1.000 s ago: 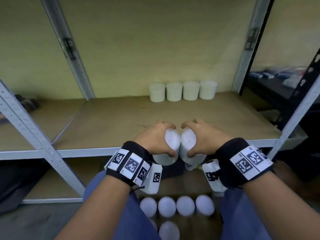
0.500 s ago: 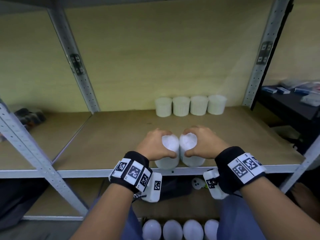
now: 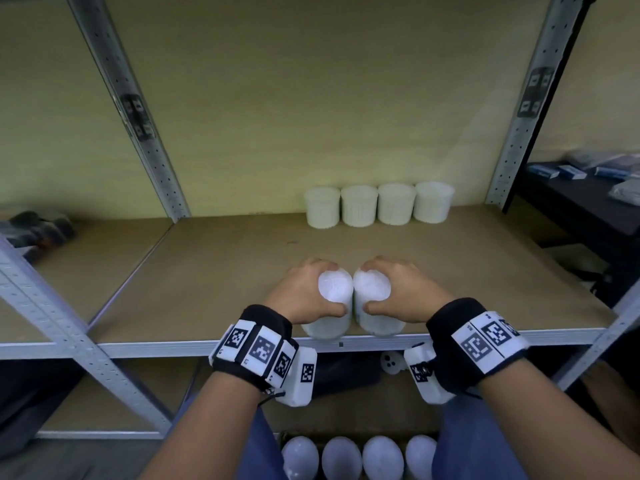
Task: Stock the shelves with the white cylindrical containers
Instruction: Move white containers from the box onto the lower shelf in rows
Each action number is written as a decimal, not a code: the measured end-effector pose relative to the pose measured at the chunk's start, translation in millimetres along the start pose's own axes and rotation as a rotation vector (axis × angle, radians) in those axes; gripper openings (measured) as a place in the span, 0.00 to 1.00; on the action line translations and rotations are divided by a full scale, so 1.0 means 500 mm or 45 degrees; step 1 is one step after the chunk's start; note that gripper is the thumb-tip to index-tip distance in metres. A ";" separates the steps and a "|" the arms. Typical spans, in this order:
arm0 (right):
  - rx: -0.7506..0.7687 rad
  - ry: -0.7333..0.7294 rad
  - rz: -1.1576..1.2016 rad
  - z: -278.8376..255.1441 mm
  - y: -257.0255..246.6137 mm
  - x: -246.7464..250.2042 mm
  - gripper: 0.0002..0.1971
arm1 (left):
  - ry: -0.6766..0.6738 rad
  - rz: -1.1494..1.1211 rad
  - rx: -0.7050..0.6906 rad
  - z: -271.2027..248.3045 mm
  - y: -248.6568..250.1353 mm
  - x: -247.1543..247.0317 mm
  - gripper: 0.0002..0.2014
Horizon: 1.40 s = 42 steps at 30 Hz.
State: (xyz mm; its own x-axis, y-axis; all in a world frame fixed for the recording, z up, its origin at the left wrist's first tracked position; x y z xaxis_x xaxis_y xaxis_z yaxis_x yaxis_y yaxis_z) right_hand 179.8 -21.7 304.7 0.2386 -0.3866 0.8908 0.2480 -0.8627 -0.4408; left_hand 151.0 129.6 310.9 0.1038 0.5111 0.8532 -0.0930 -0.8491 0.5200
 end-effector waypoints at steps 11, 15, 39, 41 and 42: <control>0.022 0.135 -0.164 -0.070 -0.017 0.041 0.25 | 0.111 0.177 -0.126 -0.054 0.042 0.014 0.22; 0.040 0.133 -0.193 -0.080 -0.014 0.035 0.18 | 0.171 0.178 -0.123 -0.071 0.047 0.008 0.15; 0.167 0.201 -0.139 0.011 -0.056 0.019 0.11 | 0.372 0.188 -0.047 -0.028 -0.022 0.045 0.17; 0.177 0.192 -0.134 0.032 -0.068 0.014 0.11 | 0.381 0.193 -0.031 -0.020 -0.037 0.055 0.17; 0.179 0.189 -0.130 0.043 -0.074 0.012 0.11 | 0.386 0.191 -0.018 -0.015 -0.046 0.061 0.17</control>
State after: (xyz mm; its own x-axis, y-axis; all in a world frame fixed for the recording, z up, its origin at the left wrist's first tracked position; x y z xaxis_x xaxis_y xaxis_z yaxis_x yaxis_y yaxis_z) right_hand 192.4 14.8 323.9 0.0673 -0.3526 0.9334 0.3948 -0.8497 -0.3495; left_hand 148.9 165.6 325.1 -0.2111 0.3987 0.8925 -0.0990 -0.9171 0.3863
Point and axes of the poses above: each hand's wrist, its own z-axis towards the middle knuckle, its own x-axis out of the back of the hand, y = z × x, the point moved 8 cm from there along z, towards the middle knuckle, and after that the axes turned 5 degrees about -x, right-handed, at the moved point
